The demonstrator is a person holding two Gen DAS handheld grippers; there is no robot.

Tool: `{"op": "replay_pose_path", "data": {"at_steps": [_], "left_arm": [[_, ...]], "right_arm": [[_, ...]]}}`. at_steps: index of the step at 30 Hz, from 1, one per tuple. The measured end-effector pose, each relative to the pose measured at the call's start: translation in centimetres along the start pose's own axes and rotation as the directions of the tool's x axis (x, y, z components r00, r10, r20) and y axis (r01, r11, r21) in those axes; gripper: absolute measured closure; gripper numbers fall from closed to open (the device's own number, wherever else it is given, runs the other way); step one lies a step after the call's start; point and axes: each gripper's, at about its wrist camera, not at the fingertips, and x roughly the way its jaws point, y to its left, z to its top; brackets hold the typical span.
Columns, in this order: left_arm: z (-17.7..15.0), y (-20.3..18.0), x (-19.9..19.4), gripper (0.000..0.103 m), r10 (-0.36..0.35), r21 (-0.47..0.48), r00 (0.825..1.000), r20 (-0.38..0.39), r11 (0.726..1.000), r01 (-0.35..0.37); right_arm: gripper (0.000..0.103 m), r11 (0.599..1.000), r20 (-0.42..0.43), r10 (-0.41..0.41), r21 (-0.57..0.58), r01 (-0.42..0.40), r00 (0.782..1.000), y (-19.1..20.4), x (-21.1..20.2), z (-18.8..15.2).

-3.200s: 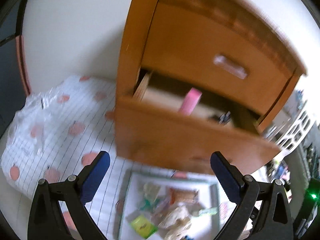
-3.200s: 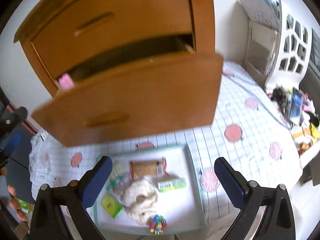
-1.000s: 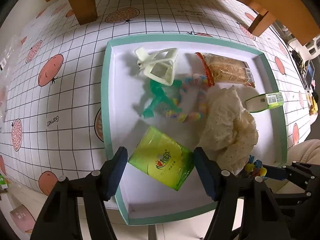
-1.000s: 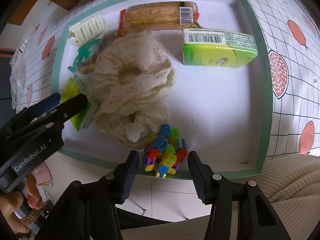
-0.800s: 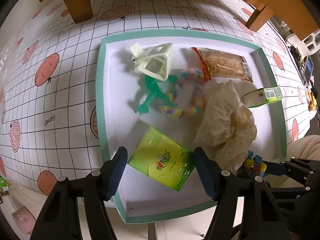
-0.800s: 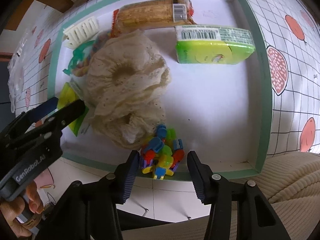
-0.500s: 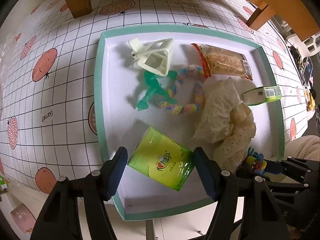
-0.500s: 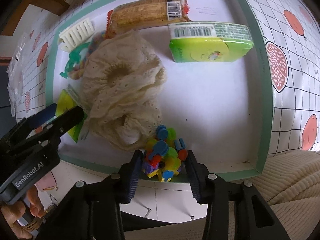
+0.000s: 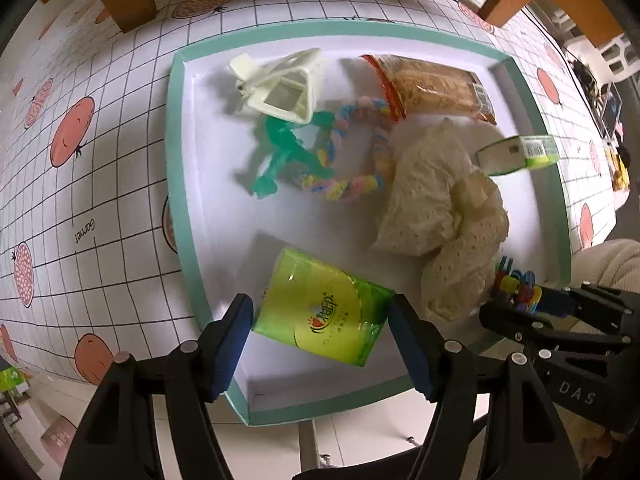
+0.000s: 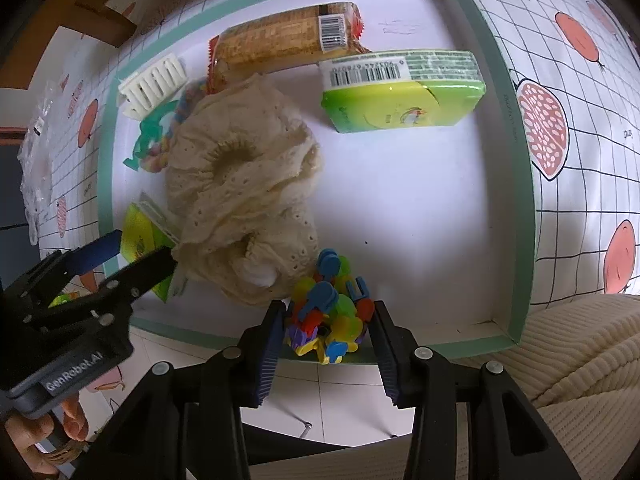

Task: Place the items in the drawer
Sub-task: 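Grasp the green tissue pack with the left gripper while the right gripper grasps the colourful blocks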

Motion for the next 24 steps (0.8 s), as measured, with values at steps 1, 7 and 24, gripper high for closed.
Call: {"op": "replay_pose_path", "data": {"at_steps": [1, 7, 24], "left_arm": [[0.0, -0.3, 0.0, 0.032, 0.004, 0.003, 1.000, 0.002, 1.000, -0.004], [-0.1, -2.3, 1.0, 0.030, 0.053, 0.057, 0.998, -0.014, 0.997, -0.052], [-0.6, -3.3, 1.9, 0.035, 0.097, 0.098, 0.995, 0.000, 0.990, -0.097]], "right_arm": [[0.058, 1.000, 0.001, 0.002, 0.002, -0.002, 1.000, -0.1, -0.9, -0.4], [0.058, 1.000, 0.002, 0.008, 0.014, -0.008, 1.000, -0.4, -1.1, -0.5], [0.058, 0.999, 0.011, 0.011, 0.030, -0.011, 1.000, -0.3, -1.1, -0.5]]}}
